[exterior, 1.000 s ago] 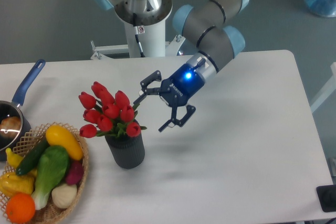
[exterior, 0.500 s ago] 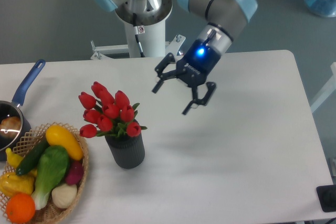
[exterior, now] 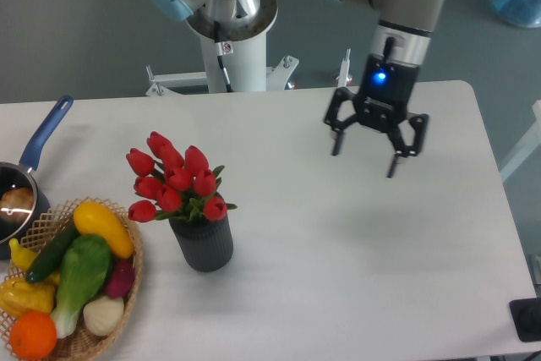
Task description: Insert the flowers into the vase
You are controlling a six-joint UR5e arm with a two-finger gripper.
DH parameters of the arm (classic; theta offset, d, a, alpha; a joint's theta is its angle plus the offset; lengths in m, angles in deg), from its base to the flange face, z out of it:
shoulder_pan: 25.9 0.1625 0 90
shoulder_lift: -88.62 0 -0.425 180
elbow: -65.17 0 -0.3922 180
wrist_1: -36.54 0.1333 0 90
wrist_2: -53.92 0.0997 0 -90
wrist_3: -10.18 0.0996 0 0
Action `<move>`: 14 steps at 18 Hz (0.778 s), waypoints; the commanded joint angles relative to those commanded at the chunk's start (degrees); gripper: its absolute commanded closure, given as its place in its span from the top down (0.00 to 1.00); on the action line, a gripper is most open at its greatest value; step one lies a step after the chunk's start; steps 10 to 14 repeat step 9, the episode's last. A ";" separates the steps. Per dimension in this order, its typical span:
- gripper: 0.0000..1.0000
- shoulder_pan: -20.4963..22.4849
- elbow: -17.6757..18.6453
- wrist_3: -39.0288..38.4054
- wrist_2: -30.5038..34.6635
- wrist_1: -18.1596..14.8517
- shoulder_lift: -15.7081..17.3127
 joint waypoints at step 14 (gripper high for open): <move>1.00 -0.79 -5.10 2.55 15.48 0.09 -7.56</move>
